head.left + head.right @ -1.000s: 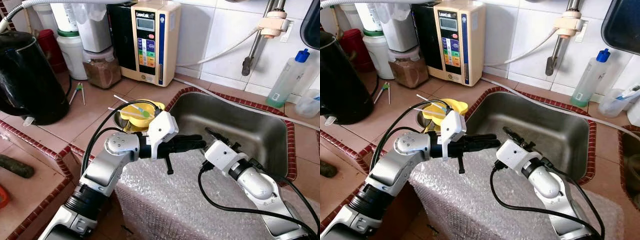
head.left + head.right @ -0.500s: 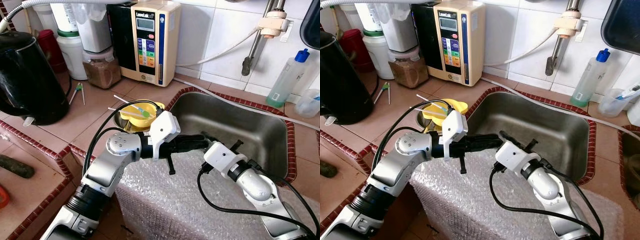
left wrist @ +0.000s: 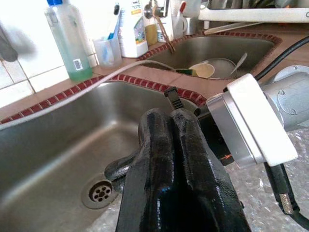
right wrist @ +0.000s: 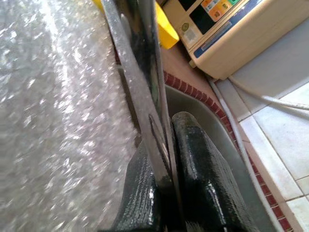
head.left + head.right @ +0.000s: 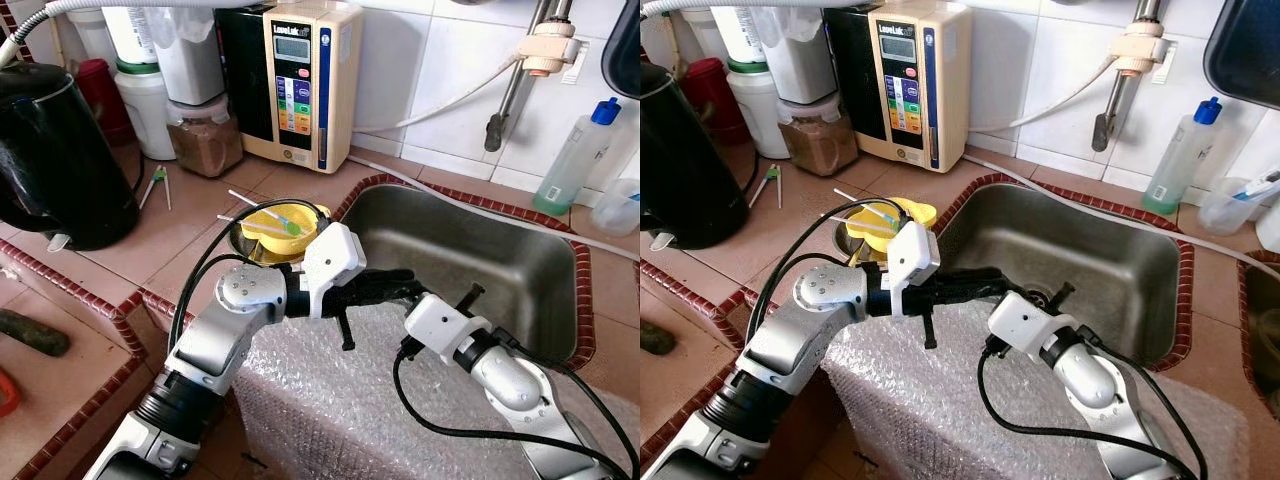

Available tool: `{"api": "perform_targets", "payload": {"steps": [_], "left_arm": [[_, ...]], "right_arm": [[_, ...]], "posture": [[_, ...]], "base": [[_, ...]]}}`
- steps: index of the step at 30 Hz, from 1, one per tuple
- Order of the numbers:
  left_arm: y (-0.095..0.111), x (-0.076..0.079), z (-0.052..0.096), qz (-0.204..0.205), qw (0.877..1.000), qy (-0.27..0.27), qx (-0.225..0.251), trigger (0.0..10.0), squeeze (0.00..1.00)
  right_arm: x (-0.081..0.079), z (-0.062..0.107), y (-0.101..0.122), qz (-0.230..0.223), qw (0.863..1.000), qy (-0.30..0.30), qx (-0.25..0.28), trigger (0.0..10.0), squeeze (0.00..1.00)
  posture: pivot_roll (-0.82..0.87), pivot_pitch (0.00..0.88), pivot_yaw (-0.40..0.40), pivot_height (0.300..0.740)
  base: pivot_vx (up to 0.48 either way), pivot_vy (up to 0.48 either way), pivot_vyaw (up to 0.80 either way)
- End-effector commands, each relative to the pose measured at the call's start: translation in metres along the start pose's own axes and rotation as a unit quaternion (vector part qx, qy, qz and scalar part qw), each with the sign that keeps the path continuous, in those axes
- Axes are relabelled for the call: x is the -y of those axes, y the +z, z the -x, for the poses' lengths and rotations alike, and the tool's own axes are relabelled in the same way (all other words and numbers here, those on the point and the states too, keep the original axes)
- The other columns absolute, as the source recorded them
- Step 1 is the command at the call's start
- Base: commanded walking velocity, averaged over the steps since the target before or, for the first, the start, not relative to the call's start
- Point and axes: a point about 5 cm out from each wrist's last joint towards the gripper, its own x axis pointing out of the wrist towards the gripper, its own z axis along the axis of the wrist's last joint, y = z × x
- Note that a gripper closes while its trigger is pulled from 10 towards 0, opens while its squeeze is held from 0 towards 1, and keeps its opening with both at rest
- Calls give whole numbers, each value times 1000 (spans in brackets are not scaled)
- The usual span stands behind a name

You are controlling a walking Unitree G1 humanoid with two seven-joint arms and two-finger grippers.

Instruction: Kitchen organization

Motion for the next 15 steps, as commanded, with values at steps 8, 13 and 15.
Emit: {"api": "perform_targets", "payload": {"steps": [8, 13, 15], "left_arm": [[-4, -15, 9, 20, 997, 68, 7, 10000, 1000], [-1, -24, 12, 21, 994, 105, 24, 10000, 1000], [-3, -27, 14, 14, 992, 121, 23, 10000, 1000]], "right_arm": [[24, 10, -10, 5, 998, -50, -24, 0, 0], [31, 11, -12, 14, 998, -63, -29, 0, 0], [33, 12, -13, 18, 997, -67, -32, 0, 0]], "posture": [[41, 0, 39, 740], [44, 0, 41, 740], [44, 0, 41, 740]], "base": [[0, 0, 0], [0, 0, 0], [0, 0, 0]]}}
